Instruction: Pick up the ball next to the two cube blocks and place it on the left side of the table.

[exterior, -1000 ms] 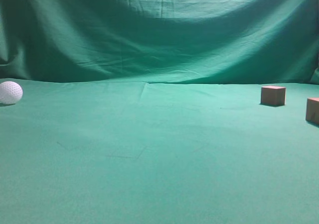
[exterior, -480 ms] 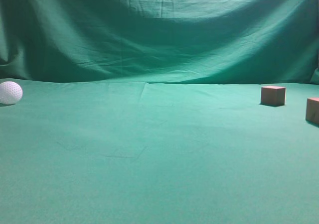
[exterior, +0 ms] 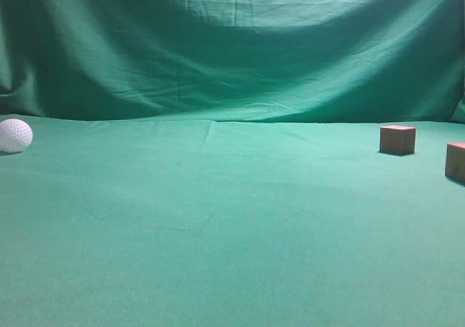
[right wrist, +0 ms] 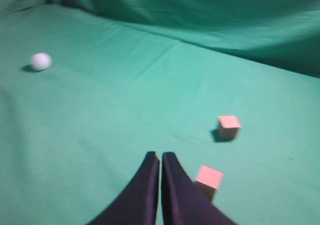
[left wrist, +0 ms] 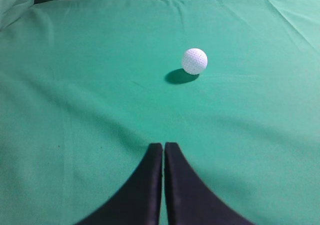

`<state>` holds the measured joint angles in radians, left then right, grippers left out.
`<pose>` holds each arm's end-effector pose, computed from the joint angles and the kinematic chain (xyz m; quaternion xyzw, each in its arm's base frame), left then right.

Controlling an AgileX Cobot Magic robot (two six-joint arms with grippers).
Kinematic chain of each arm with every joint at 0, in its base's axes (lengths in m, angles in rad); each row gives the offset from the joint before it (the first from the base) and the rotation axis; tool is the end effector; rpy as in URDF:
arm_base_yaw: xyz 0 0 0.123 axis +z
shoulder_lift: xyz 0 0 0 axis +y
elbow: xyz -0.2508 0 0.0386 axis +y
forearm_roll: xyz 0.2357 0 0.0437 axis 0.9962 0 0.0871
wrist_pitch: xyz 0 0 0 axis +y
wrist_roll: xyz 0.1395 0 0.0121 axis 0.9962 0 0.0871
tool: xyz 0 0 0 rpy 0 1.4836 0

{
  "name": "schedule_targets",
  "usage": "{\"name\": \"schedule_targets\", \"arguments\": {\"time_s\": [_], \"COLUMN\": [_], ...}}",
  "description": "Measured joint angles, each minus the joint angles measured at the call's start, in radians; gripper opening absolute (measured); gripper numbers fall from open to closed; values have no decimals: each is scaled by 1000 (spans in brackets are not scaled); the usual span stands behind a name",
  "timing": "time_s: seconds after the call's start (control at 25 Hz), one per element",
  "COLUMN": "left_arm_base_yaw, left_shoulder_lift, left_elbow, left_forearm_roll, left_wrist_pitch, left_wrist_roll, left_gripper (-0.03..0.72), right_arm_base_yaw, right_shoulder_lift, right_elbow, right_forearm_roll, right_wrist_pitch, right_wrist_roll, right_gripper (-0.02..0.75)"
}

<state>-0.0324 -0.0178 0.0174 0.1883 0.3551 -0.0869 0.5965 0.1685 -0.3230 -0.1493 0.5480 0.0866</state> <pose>0.1194 0.0053 0.1647 0.0287 0.7926 0.0433 0.6075 0.1043 0.0577 0.2410 -0.2304 0.7713 0.1324 0.5784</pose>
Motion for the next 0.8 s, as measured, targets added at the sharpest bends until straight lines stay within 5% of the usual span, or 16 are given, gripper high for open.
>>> {"name": "schedule_targets", "arguments": {"time_s": [0.4, 0.8], "left_arm_base_yaw": [0, 0], "left_shoulder_lift": [0, 0], "left_elbow": [0, 0], "left_forearm_roll": [0, 0], "left_wrist_pitch": [0, 0], "left_wrist_roll": [0, 0], "left_gripper": [0, 0], "right_arm_base_yaw": [-373, -434], "right_shoulder_lift": [-179, -179], "right_elbow": [305, 345], "right_forearm_roll": [23, 46], "right_wrist_pitch": [-121, -140], "right_wrist_roll": [21, 24], "right_gripper": [0, 0]}}
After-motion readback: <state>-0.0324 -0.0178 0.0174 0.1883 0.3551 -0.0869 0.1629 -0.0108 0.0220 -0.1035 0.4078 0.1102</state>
